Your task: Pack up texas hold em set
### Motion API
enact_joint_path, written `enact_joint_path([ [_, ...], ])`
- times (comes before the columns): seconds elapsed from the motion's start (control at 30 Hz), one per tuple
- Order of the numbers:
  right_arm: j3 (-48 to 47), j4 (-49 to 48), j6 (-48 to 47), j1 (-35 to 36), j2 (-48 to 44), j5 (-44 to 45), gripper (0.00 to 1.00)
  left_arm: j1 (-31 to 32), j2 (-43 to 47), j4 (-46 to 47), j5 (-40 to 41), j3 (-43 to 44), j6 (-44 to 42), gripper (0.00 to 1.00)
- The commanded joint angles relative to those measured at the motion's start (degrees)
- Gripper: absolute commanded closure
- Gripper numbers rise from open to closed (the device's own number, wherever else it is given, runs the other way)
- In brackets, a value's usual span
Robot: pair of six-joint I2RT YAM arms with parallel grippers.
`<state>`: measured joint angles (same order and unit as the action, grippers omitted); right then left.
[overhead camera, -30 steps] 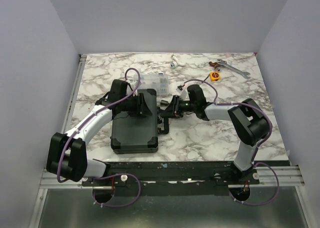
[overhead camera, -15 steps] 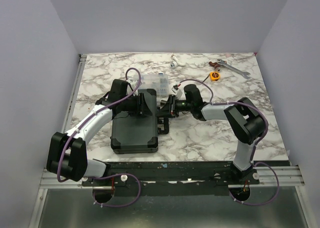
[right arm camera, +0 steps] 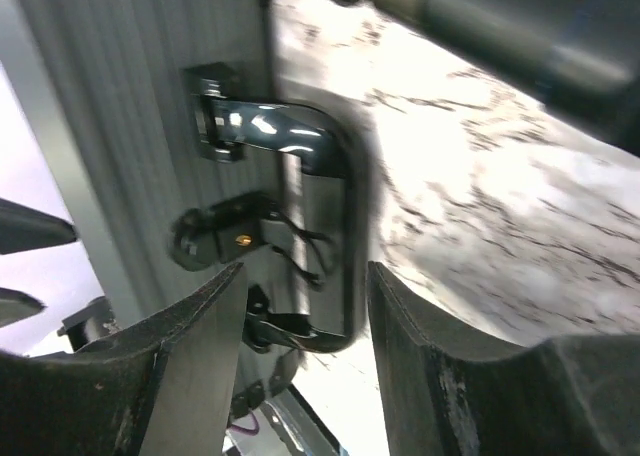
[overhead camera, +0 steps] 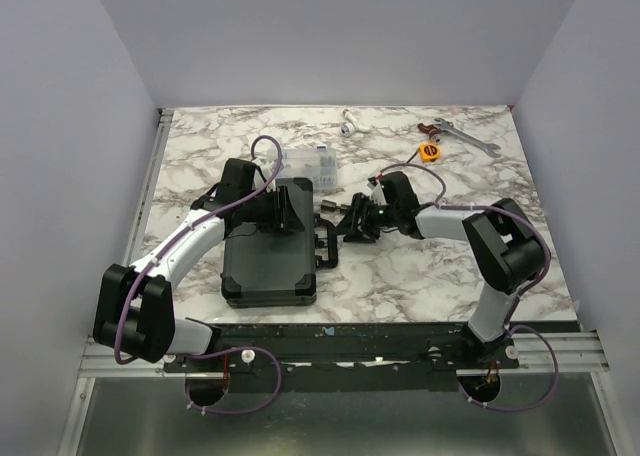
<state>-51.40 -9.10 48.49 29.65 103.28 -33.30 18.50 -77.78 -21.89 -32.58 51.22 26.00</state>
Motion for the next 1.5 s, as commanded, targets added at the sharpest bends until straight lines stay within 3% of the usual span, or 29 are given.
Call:
enact_joint_path([
  [0.0,2.8,-2.9,0.3,-0.6,2.0,-4.3,0.48,0.2,-2.0,-5.7,4.4,-2.4,-2.6,0.56],
  [0.2,3.5,-9.8,2.8,-0.6,4.9,-7.1,0.57,0.2,-2.2,-5.5,4.2,-2.4,-2.6,0.56],
  [0.47,2.4,-12.1,4.6,-0.3,4.9,-8.8,0.9,0.2,-2.4,-5.6,4.3,-2.4,-2.6,0.56],
  [0.57,2.5,-9.8,3.4,0.0,2.7,-7.4,0.91,0.2,-2.6,-5.6,4.4,-2.3,-2.6,0.56],
  [0.8,2.0,-11.5,4.3,0.6,3.2,-8.2,0.8,0.2,-2.7,-5.6,4.2,-2.3,-2.6,0.56],
  [1.03,-0.1,-14.6,6.2,2.1,4.4,-9.9,0.88,0.2,-2.5,-5.7,4.5,-2.3,-2.8,0.56],
  [1.47,-3.6,-15.1,7.1,4.4,4.3,-10.3,0.87,0.2,-2.5,-5.7,4.5,-2.3,-2.9,0.56],
])
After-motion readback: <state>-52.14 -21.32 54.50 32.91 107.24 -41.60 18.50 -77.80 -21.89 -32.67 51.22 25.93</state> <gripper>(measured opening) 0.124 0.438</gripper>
